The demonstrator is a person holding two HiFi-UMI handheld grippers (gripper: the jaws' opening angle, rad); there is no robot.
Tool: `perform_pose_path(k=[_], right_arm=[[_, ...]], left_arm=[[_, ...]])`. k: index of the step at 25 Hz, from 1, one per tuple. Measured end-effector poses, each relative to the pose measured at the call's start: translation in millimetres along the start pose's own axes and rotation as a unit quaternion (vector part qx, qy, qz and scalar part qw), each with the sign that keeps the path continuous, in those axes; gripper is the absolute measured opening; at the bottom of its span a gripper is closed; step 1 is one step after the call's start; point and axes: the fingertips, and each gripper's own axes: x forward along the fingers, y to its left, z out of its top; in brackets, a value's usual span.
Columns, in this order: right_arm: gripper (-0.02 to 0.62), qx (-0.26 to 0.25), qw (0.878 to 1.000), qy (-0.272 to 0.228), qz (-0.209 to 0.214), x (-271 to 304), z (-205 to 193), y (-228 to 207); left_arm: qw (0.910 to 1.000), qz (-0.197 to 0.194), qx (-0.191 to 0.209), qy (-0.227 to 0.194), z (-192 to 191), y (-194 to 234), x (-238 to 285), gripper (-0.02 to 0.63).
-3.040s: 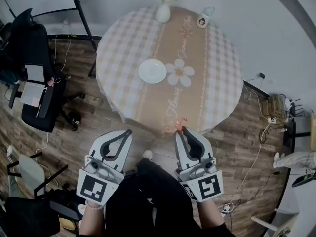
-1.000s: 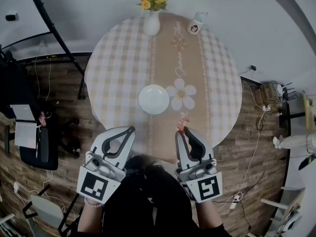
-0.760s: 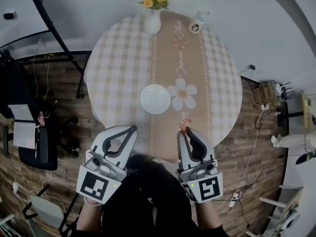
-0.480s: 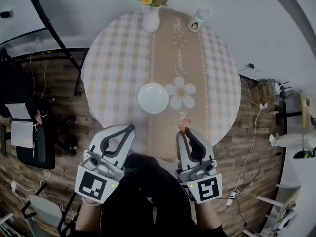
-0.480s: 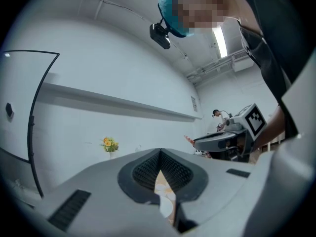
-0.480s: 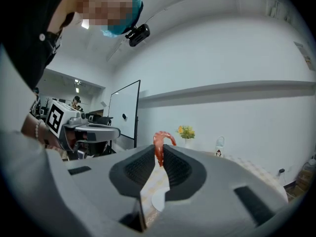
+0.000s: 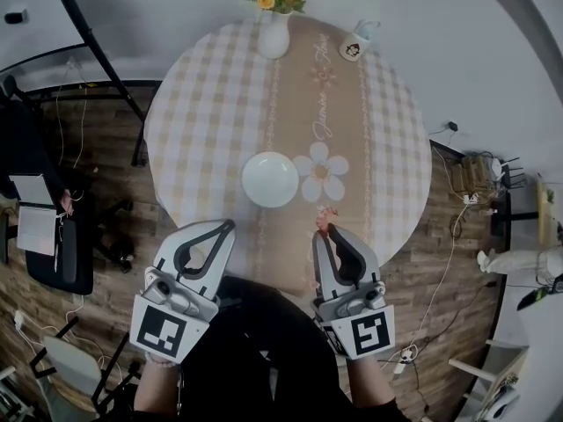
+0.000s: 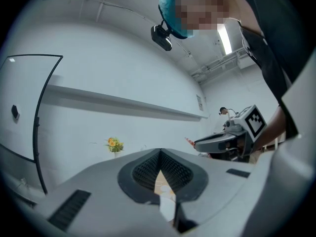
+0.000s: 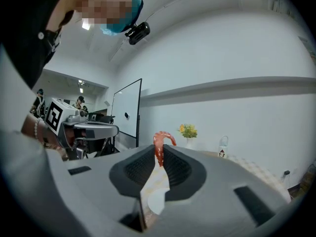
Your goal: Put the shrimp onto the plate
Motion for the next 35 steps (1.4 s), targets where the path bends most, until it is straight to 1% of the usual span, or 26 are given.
perform_pose_path(k=[2,6,10,14,26,32,35], right_arm=[[0.037,-0.001,1.0,0.0,0.01,5.4,-2.5,-0.3],[0.037,-0.005,0.999,0.02,0.029,16.6,-12.0,-0.8],[0.037,-0.009,0.999,0.018,0.049,31.8,-17.5,1.4],[0.037,-0.014,0.997,0.031,0.067,46.8,-32.2,2.6],[0.036,-0.033,0.989,0.1,0.103,94.7,-101.0,3.9],[0.035,-0.036,0.983,0.139,0.114,111.6,-140.9,5.2],[0.035,-0.047,0.979,0.16,0.121,119.8,-159.9,7.4]], left_arm=[[1.0,0.009,-0.001,0.0,0.1,2.2,-0.2,0.0],[0.9996,0.027,-0.002,0.002,-0.7,6.8,-2.0,0.0],[0.9989,0.046,-0.003,0.006,-2.8,15.0,-5.8,0.0],[0.998,0.062,-0.004,0.013,-5.8,20.4,-10.7,0.0],[0.9935,0.109,-0.018,0.029,-16.6,38.2,-28.1,0.0],[0.9912,0.127,-0.018,0.034,-19.4,43.7,-36.1,0.0],[0.9898,0.135,-0.021,0.04,-22.8,46.4,-39.8,0.0]])
